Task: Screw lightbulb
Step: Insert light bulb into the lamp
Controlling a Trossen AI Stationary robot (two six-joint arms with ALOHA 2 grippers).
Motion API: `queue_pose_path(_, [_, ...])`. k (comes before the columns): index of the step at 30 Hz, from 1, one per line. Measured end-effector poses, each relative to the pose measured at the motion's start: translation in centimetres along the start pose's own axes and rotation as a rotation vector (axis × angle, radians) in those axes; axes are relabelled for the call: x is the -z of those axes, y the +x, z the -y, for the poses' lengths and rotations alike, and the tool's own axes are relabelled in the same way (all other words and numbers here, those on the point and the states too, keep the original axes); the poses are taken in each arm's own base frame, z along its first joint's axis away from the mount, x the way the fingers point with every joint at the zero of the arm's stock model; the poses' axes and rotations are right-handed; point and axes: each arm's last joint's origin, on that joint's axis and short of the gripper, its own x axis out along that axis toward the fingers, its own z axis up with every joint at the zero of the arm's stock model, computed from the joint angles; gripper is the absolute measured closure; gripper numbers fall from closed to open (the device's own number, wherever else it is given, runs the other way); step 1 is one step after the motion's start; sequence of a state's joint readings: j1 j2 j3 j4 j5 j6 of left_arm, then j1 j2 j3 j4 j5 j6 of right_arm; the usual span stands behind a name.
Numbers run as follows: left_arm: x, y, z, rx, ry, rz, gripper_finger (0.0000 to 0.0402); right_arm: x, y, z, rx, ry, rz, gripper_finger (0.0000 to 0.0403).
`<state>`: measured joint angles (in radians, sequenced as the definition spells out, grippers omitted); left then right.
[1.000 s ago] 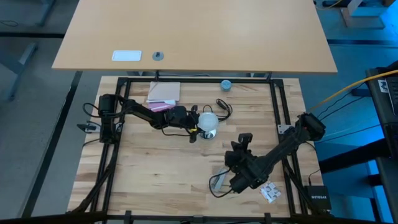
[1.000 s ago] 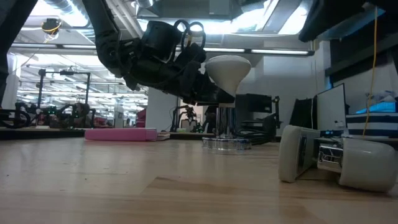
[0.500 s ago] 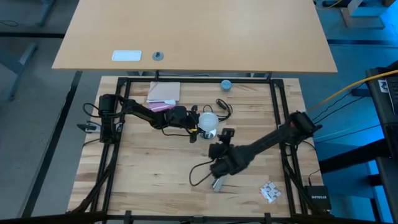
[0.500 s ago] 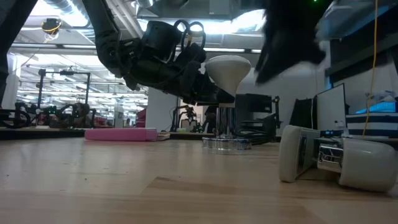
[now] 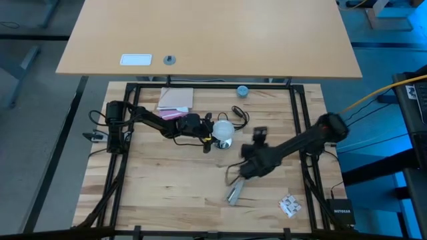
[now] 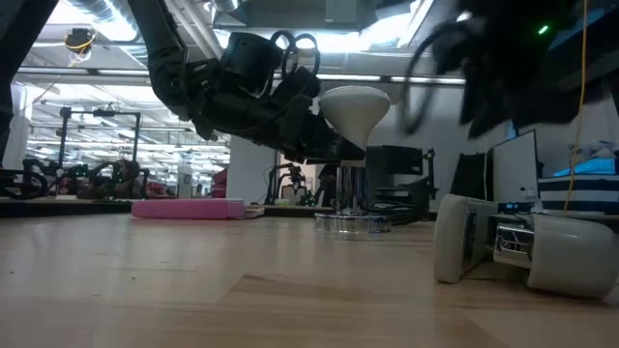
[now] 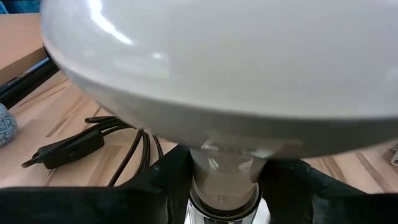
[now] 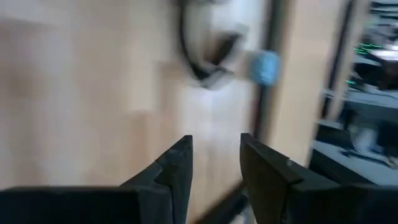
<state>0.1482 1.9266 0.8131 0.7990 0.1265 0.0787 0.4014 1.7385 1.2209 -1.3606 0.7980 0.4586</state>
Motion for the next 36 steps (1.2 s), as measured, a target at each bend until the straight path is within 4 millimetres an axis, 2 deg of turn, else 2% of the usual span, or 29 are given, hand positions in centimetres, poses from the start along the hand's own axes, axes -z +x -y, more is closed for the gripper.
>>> queue_pose_path(4, [0.0, 0.0, 0.0, 0.0, 0.0, 0.0, 0.0247, 4.1, -0.6, 2.7, 0.113, 0.18, 0.114, 0.0278])
queue_pose_path(7, [0.0, 0.0, 0.0, 0.0, -0.003, 0.0, 0.0247, 6.7, 0.4, 2.8, 0.154, 0.42, 0.294, 0.0279])
queue_pose_path(10, [0.0, 0.0, 0.0, 0.0, -0.004, 0.0, 0.0247, 8.4, 2.6, 1.2, 0.077, 0.636, 0.447, 0.0279])
queue_pose_path(13, [0.0, 0.0, 0.0, 0.0, -0.004, 0.0, 0.0247, 8.5, 4.7, -1.2, -0.097, 0.824, 0.612, 0.0279])
queue_pose_path(16, [0.0, 0.0, 0.0, 0.0, -0.002, 0.0, 0.0247, 8.3, 6.0, -3.0, -0.246, 0.901, 0.808, 0.0279])
queue_pose_path(18, [0.0, 0.0, 0.0, 0.0, -0.003, 0.0, 0.0247, 8.2, 6.2, -3.5, -0.275, 0.913, 0.913, 0.0279])
queue_pose_path(22, [0.0, 0.0, 0.0, 0.0, -0.003, 0.001, 0.0247, 6.7, 6.2, -4.0, -0.21, 0.821, 0.959, 0.0279])
queue_pose_path(31, [0.0, 0.0, 0.0, 0.0, -0.003, 0.0, 0.0247, -0.6, 7.9, -5.2, -0.244, 0.548, 0.889, 0.0279])
queue_pose_path(36, [0.0, 0.0, 0.0, 0.0, -0.002, 0.0, 0.0247, -2.8, 8.9, -5.8, -0.286, 0.427, 0.839, 0.0279])
